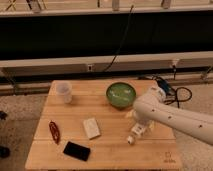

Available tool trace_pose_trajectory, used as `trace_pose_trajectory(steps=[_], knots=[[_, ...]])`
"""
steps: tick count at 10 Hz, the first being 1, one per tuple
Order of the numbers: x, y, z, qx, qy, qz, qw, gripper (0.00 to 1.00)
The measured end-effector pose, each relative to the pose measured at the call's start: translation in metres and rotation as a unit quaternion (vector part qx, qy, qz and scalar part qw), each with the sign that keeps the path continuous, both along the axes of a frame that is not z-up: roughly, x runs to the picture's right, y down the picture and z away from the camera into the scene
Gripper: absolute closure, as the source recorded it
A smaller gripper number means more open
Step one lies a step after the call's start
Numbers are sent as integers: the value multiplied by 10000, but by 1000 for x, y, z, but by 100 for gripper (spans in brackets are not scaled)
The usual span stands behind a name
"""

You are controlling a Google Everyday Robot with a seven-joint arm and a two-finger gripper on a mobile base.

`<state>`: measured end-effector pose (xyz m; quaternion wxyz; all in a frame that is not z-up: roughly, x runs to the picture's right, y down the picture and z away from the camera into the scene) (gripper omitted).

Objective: Place the bottle in the ceramic bowl

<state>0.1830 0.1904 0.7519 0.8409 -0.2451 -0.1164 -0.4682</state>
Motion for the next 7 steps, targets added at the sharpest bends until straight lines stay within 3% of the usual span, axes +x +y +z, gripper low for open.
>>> trace_pose_trajectory(steps=[7], knots=[[2, 7, 16, -140, -348, -470, 9982, 20]])
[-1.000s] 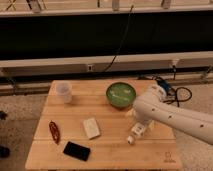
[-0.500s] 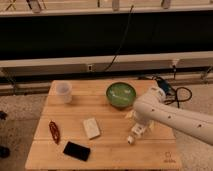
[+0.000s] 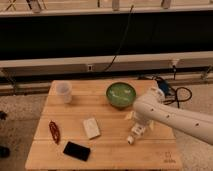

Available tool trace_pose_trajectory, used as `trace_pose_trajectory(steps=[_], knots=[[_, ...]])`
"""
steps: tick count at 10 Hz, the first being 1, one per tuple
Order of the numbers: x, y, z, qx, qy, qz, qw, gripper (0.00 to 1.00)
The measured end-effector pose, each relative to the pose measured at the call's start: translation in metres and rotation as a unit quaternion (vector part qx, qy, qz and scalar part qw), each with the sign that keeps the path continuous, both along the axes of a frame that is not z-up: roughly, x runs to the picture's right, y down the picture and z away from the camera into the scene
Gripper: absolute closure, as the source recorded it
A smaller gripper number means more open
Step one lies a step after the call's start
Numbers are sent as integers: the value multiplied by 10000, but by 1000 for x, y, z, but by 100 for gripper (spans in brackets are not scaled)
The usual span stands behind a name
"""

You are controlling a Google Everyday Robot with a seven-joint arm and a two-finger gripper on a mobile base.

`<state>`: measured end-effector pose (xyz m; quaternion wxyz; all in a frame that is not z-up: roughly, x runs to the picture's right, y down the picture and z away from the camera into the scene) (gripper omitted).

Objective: Place the bottle in the ceramic bowl

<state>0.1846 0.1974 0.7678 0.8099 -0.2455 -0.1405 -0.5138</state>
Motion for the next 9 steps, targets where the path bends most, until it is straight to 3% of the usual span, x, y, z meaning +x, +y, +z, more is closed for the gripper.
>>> trace_pose_trajectory(steps=[9], knots=[[3, 1, 15, -106, -236, -318, 9992, 20]])
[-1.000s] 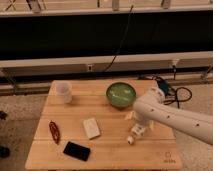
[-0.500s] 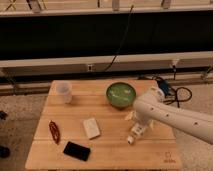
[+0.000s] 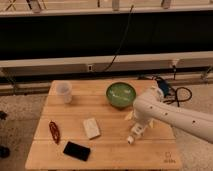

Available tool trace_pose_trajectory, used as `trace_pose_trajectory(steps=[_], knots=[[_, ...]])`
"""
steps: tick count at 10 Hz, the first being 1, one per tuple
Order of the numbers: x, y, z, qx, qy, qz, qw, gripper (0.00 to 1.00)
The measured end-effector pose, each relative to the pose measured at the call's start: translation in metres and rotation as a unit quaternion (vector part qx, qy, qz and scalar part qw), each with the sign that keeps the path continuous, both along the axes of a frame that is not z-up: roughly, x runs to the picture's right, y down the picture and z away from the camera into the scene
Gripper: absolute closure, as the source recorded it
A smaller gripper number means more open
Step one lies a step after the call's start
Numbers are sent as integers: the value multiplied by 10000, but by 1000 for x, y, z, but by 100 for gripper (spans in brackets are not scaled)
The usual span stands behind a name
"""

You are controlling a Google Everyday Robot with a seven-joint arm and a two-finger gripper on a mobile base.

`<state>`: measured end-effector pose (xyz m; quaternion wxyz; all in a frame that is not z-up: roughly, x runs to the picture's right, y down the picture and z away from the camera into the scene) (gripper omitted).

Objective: Place the bottle in the ceramic bowl

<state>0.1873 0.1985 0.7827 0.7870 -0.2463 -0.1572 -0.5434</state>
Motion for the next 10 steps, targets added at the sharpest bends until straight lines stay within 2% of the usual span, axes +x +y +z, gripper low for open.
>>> trace_pose_trajectory(steps=[10], knots=[[1, 1, 12, -38, -155, -149, 9998, 20]])
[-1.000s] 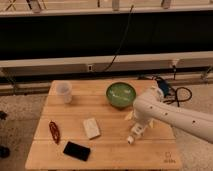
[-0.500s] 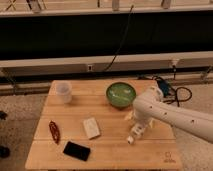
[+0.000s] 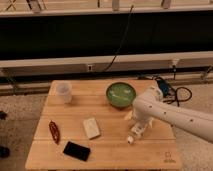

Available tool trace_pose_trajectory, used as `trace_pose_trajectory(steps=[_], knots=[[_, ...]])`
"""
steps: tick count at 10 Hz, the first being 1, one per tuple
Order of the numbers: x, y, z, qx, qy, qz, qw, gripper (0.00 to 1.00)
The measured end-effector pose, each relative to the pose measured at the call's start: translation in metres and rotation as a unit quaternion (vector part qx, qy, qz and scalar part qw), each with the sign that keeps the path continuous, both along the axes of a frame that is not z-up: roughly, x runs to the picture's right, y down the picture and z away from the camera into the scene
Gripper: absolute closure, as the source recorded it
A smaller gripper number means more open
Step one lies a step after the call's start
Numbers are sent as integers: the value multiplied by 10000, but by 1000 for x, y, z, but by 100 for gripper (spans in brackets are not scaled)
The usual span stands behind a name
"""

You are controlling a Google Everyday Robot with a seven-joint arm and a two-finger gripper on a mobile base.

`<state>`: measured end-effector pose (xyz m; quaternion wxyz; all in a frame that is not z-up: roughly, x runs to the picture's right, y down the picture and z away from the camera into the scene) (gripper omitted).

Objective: Place the bottle in the ceramic bowl

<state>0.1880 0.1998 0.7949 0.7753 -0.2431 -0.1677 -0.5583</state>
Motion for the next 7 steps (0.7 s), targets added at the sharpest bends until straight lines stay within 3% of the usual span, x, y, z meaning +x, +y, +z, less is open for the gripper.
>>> trace_pose_trajectory(steps=[7], knots=[[1, -1, 5, 4, -55, -28, 10000, 20]])
